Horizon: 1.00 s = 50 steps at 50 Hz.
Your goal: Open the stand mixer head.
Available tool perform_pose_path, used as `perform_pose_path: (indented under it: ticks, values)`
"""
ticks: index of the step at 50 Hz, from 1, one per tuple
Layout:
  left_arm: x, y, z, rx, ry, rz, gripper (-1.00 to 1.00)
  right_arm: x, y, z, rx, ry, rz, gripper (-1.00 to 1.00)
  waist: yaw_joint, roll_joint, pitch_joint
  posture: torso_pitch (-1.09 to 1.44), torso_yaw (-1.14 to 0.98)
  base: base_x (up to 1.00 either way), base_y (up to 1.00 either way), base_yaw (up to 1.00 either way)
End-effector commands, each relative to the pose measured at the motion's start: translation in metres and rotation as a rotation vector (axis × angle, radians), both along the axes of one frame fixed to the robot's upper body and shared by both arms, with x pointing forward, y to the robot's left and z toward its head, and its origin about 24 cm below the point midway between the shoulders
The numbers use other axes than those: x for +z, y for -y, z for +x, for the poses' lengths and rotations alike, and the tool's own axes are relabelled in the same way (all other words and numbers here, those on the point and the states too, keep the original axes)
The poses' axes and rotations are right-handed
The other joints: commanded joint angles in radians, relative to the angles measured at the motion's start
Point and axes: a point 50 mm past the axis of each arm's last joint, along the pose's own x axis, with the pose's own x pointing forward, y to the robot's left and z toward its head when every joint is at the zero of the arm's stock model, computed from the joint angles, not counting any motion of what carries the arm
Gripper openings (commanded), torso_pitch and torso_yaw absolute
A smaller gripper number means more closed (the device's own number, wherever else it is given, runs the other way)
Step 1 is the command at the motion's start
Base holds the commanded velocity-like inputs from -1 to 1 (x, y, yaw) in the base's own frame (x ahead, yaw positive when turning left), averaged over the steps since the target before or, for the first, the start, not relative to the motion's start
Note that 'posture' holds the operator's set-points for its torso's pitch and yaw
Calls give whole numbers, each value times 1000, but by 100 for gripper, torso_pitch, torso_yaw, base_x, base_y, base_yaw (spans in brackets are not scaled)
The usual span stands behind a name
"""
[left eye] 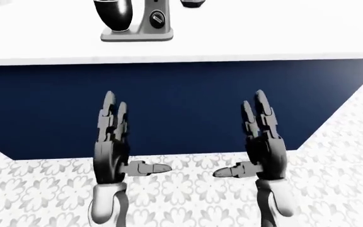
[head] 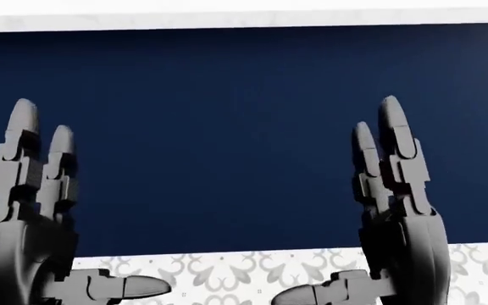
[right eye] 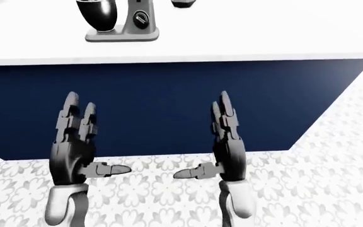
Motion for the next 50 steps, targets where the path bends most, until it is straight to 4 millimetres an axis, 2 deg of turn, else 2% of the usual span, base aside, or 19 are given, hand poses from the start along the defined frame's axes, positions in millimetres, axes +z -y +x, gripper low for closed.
perform_pose_path:
  ticks: [1,9,16,20,25,36,37,38,40,41,42,43,44,45,46,47,48,49,50]
  values:
    - [25,3,-7,-19,114,8,100,24,1,-4,4,103,21,100,0,0,-13,0,0,0,0,0]
    - [65,-2,-21,-27,200,-39,100,74,-3,-26,74,172,107,100,2,-1,-3,0,0,0,0,0]
    - [110,1,-46,-56,320,-45,100,129,-4,-56,112,301,156,100,4,-2,0,0,0,0,0,0]
    - [129,1,-56,-64,368,-49,100,144,-2,-59,131,332,194,100,5,-3,5,0,0,0,0,0]
    - [141,0,-59,-76,405,-66,100,154,-1,-63,143,352,209,100,5,-4,10,0,0,0,0,0]
    - [139,-1,-58,-72,394,-74,100,151,0,-62,136,354,209,100,6,-5,22,0,0,0,0,0]
    - [139,0,-58,-72,395,-75,100,152,1,-61,120,359,203,100,2,-10,8,0,0,0,100,0]
    - [139,0,-58,-76,397,-75,100,151,1,-61,115,358,196,100,-5,-44,29,0,0,0,100,0]
    - [139,0,-59,-77,396,-74,100,150,1,-61,117,352,201,100,-5,-74,25,0,0,0,53,0]
    - [139,0,-58,-76,395,-75,100,150,1,-61,119,354,200,100,-8,-35,25,0,0,0,0,0]
    - [139,0,-58,-76,395,-75,100,150,0,-61,119,354,199,100,-14,-23,20,0,0,0,0,0]
    - [139,0,-59,-78,397,-74,100,150,1,-61,123,349,211,100,-20,7,25,0,0,0,0,0]
    - [139,0,-59,-80,398,-75,100,150,2,-61,121,337,222,100,-25,55,27,0,0,0,24,0]
    - [139,0,-59,-80,398,-75,100,150,2,-60,116,333,218,100,-18,83,37,0,0,0,100,0]
    - [139,0,-59,-78,397,-76,100,150,2,-59,116,328,220,100,-12,-11,60,0,0,0,100,0]
    - [139,0,-59,-78,396,-76,100,150,2,-60,122,331,223,100,-9,-15,64,0,0,0,100,0]
    - [139,0,-59,-80,397,-75,100,150,2,-60,124,333,226,100,-14,-15,63,0,0,0,17,0]
    - [139,0,-59,-82,398,-76,100,151,2,-61,123,343,219,100,-15,57,49,0,0,0,14,0]
    - [138,0,-59,-82,397,-75,100,151,2,-61,130,341,227,100,-12,71,39,0,0,0,14,0]
